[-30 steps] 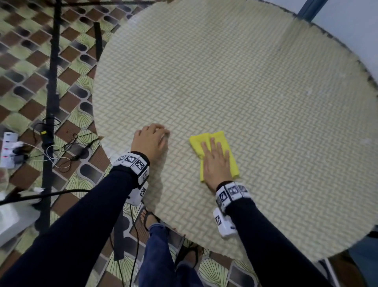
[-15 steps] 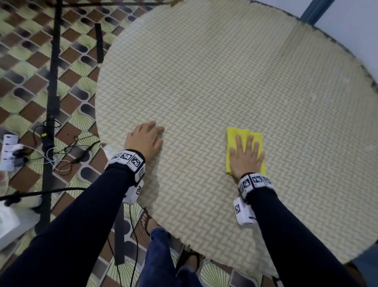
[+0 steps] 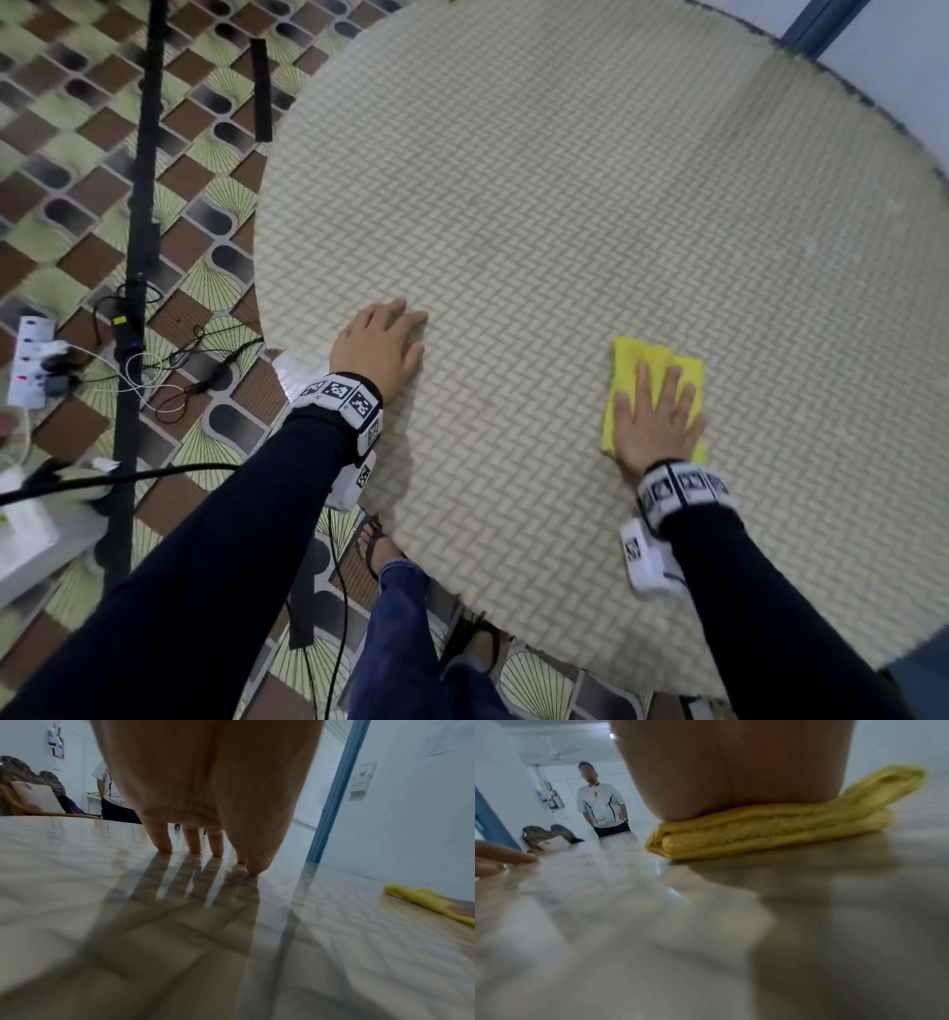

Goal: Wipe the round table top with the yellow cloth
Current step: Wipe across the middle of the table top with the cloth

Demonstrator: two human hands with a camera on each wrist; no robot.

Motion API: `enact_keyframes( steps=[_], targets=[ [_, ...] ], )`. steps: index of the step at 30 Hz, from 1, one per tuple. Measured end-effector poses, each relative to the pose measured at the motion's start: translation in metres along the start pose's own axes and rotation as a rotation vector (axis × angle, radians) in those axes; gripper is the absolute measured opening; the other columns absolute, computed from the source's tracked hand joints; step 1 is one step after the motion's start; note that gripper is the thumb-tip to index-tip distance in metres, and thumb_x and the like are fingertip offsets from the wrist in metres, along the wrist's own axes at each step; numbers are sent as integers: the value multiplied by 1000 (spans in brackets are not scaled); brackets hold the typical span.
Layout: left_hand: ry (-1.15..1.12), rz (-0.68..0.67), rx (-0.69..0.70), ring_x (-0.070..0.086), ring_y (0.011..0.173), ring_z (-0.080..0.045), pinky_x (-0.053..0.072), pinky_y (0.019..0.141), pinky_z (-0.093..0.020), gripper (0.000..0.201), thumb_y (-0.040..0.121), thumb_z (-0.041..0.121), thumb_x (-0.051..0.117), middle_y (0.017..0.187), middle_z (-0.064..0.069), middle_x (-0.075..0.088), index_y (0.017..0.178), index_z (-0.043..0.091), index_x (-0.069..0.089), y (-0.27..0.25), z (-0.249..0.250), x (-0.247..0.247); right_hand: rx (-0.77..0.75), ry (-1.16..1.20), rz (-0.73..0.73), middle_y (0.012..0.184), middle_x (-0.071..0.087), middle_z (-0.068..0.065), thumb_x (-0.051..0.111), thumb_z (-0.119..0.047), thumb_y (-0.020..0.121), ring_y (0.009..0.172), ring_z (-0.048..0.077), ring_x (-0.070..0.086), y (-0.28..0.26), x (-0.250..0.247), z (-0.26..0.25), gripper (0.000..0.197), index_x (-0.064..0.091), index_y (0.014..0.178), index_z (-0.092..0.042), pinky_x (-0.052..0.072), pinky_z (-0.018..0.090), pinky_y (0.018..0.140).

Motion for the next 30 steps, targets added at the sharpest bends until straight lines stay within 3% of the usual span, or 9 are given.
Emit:
enact_keyframes(
  steps=[2, 5, 10, 15, 18, 20, 23, 26, 30],
  targets=[
    [6, -4, -5, 28, 140, -22, 35, 109, -42, 47, 98, 43, 42, 155, 3, 30, 143, 35, 37, 2, 1, 0, -42, -42, 23, 157, -26, -1, 12, -52, 100, 145, 23, -22, 14, -3, -35, 57, -10, 151, -37, -13, 56, 114],
    [21, -15, -5, 27, 141, -22, 33, 112, -42, 47, 98, 44, 40, 156, 3, 29, 145, 34, 36, 2, 1, 2, -293, -101, 17, 157, -26, -3, 8, -53, 99, 145, 21, -20, -9, 14, -78, 56, -13, 149, -39, -14, 55, 114],
    [15, -12, 7, 27, 140, -22, 31, 113, -41, 47, 98, 44, 40, 156, 3, 29, 144, 34, 37, 4, 1, 3, -473, -113, 15, 160, -9, -8, -1, -59, 93, 147, 15, -9, -84, 42, -37, 57, -5, 149, -45, -8, 43, 117],
    [7, -1, 23, 28, 140, -23, 30, 113, -41, 48, 98, 43, 41, 156, 2, 30, 144, 33, 37, 4, 0, 4, -252, -82, 36, 157, -23, -10, -3, -61, 93, 145, 15, -20, -61, 18, 37, 56, -7, 147, -48, -10, 42, 117],
    [9, 1, 22, 27, 140, -22, 30, 113, -40, 48, 98, 44, 41, 156, 3, 29, 145, 33, 36, 5, -1, 2, -33, -12, 54, 159, -21, -3, 10, -52, 99, 146, 21, -17, -18, 2, 23, 54, -3, 151, -42, -8, 48, 117],
    [6, 3, 20, 28, 140, -22, 30, 114, -40, 48, 98, 43, 42, 155, 2, 30, 144, 33, 37, 5, 0, 3, 19, -6, 39, 159, -21, 1, 12, -51, 100, 146, 25, -18, 5, -4, -9, 54, -5, 151, -41, -10, 50, 116],
    [12, 5, 20, 28, 140, -23, 28, 114, -39, 48, 97, 42, 42, 155, 2, 30, 144, 33, 37, 7, 0, 7, -199, -82, 44, 158, -22, 1, 5, -49, 100, 146, 25, -19, 9, 5, -71, 53, -9, 150, -39, -12, 49, 116],
    [29, 14, 21, 29, 139, -25, 28, 114, -40, 48, 97, 42, 43, 155, 0, 31, 144, 32, 38, 7, -2, 10, -486, -149, 46, 158, -18, -3, -9, -53, 94, 146, 21, -14, -40, 32, -101, 57, -10, 149, -39, -10, 46, 116],
    [38, -5, 17, 29, 140, -25, 28, 114, -41, 49, 97, 44, 40, 155, 0, 31, 145, 34, 35, 6, -1, 10, -601, -178, 33, 161, 10, -1, 7, -45, 102, 147, 24, 10, -98, 53, -41, 52, 14, 153, -33, 10, 47, 114]
  ],
)
Point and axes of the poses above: each hand's wrist, its own y-axis towards the middle knuckle, its own x-axis out of the palm, z = x × y, the point moved 6 cm from there along y, towards the middle knuckle
